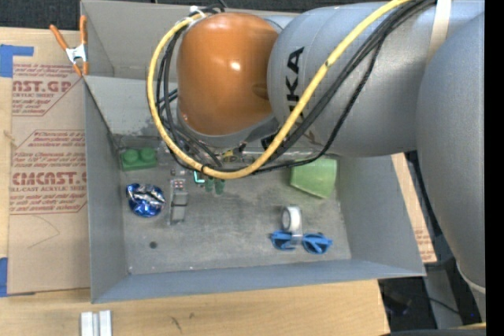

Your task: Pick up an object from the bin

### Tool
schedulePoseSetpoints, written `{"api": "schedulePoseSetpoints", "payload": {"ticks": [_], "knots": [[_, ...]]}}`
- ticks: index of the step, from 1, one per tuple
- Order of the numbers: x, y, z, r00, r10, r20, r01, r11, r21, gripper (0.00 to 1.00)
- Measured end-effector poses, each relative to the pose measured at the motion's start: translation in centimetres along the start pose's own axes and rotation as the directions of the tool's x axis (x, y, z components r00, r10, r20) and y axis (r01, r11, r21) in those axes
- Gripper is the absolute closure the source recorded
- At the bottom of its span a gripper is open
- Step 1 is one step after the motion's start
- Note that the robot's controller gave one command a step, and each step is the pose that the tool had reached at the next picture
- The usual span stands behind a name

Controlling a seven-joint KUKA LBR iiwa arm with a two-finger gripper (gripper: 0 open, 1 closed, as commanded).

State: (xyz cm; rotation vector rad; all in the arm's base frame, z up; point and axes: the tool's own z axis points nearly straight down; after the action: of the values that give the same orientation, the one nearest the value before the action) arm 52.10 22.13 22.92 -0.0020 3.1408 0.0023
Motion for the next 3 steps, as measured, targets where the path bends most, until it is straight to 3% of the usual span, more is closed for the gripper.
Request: {"api": "schedulePoseSetpoints", "payload": {"ticks": [1,2,3], "knots": [[-3.5,-1.3,13.5,0.929,-0.370,-0.004,0.370,0.929,0.000,0.00],[-3.1,0.5,16.0,0.919,-0.394,0.002,0.394,0.919,-0.001,0.00],[-3.3,0.2,15.7,0.921,-0.390,0.004,0.390,0.921,0.003,1.00]]}}
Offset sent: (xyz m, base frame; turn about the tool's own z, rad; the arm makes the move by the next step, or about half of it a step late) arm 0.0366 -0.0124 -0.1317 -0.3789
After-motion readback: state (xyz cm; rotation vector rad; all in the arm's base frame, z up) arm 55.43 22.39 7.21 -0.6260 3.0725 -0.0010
